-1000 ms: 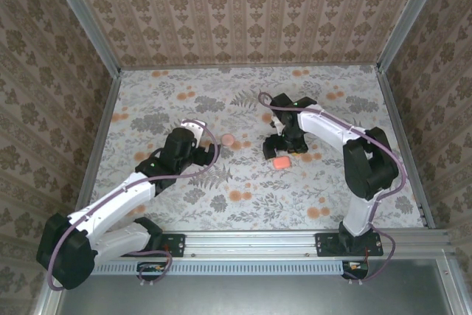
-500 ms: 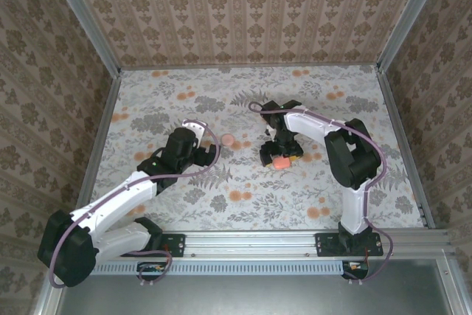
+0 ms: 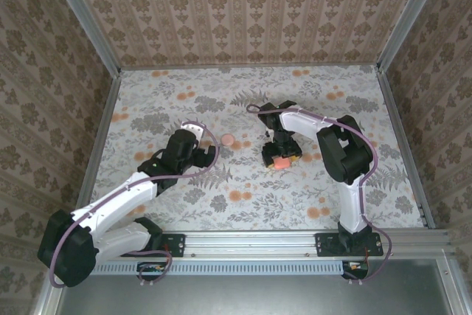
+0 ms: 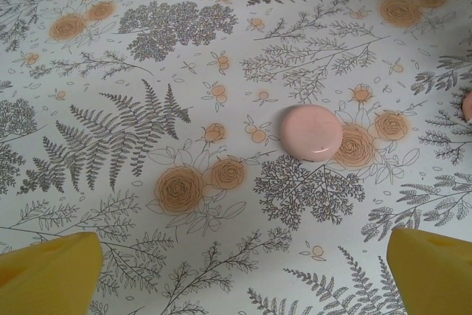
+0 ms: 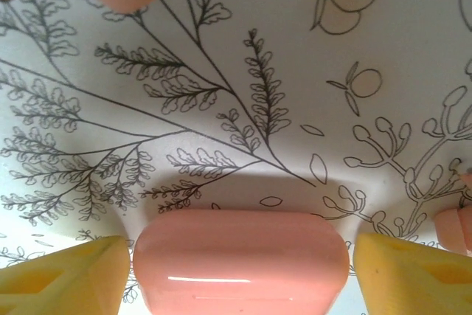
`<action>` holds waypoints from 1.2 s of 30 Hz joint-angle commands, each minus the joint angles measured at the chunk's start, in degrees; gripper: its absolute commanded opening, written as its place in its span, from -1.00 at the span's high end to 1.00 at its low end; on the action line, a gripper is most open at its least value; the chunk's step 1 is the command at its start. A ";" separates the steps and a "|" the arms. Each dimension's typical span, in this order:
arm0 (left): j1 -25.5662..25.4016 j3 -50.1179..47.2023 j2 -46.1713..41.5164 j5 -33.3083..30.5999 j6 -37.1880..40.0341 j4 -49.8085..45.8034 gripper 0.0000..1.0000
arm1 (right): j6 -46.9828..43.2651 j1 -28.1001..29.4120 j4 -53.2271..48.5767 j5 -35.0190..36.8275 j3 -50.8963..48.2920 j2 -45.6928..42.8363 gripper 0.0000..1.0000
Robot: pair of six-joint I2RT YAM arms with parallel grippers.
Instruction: Insert the wireless bluetooth earbuds into the charging case
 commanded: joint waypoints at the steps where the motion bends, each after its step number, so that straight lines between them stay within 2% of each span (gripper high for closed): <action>1: -0.40 -0.46 -0.46 -0.25 -1.23 0.19 -1.00 | 0.02 0.32 -1.87 1.99 0.12 1.02 -0.52; 10: -0.43 -1.48 -0.51 4.16 -0.63 3.76 -0.93 | 1.25 -0.01 2.03 0.55 -2.96 -3.78 -0.39; 18: -0.46 0.17 1.19 5.52 -2.13 3.01 -0.89 | 7.65 -0.47 14.08 -5.19 -10.95 -16.96 -0.31; 20: -0.56 -0.57 1.11 6.91 -1.70 5.45 -0.81 | 9.86 -0.56 18.72 -7.59 -13.94 -20.84 -0.28; 22: -0.43 -2.07 1.03 8.61 -1.39 8.98 -0.55 | 12.65 -0.54 25.06 -11.55 -17.70 -24.55 -0.25; 25: -0.37 -3.54 1.84 9.74 -1.49 12.66 -0.46 | 16.58 -0.69 31.23 -12.48 -22.39 -28.16 -0.25; 36: -0.58 -2.09 3.41 9.55 -1.62 9.56 -0.50 | 7.79 -0.92 11.06 -1.80 -12.89 -17.69 -0.54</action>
